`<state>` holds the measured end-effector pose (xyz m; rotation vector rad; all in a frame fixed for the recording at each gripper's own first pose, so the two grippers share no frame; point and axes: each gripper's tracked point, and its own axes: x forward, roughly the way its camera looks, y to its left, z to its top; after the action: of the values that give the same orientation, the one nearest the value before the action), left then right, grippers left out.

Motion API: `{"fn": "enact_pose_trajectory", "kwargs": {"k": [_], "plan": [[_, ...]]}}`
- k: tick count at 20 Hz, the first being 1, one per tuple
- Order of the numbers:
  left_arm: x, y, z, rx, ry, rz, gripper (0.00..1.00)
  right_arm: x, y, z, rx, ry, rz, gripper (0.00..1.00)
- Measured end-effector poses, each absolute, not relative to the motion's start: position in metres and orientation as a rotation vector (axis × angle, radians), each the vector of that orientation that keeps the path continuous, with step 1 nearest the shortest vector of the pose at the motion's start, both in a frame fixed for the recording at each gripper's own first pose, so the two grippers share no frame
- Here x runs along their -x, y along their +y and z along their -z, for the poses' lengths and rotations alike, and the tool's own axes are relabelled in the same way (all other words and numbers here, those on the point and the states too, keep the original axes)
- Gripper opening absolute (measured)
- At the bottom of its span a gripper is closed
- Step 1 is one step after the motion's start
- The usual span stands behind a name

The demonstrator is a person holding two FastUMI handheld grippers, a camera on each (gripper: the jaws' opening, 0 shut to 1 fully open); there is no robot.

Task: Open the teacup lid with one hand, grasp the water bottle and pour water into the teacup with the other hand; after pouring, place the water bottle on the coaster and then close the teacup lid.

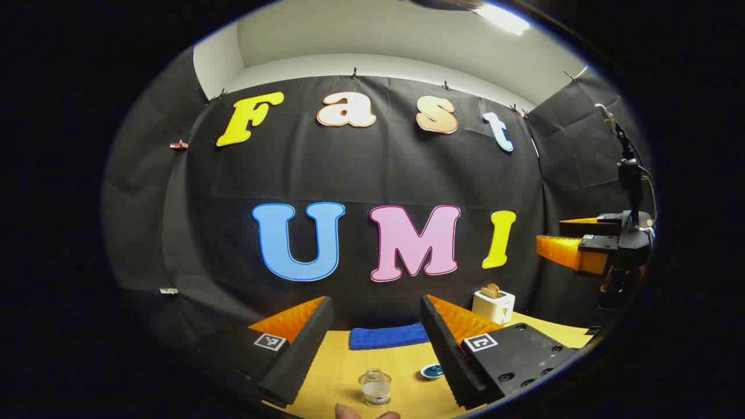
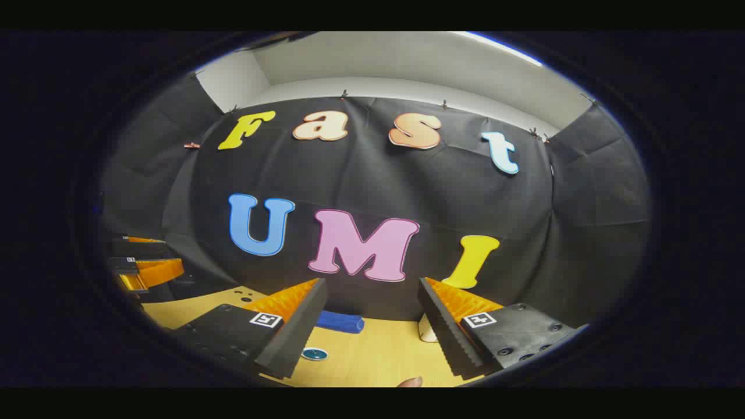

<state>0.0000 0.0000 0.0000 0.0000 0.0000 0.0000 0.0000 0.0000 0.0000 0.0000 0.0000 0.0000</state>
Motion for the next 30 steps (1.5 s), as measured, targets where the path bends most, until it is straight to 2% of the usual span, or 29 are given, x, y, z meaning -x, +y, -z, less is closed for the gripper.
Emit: {"fn": "enact_pose_trajectory", "kwargs": {"k": [15,17,18,30], "plan": [[-0.004,0.007,0.005,-0.027,0.004,-0.006,0.95,-0.008,0.028,0.001,0.018,-0.008,-0.058,0.96],[-0.004,0.008,0.007,-0.027,0.005,-0.006,0.98,-0.009,0.031,0.005,0.018,0.0,-0.067,0.97],[-0.003,0.008,0.009,-0.03,0.008,-0.004,0.95,-0.009,0.032,0.007,0.017,0.003,-0.068,0.97],[0.002,0.01,0.025,-0.03,0.027,0.016,0.95,-0.005,0.06,0.014,0.018,0.004,-0.102,0.96]]}}
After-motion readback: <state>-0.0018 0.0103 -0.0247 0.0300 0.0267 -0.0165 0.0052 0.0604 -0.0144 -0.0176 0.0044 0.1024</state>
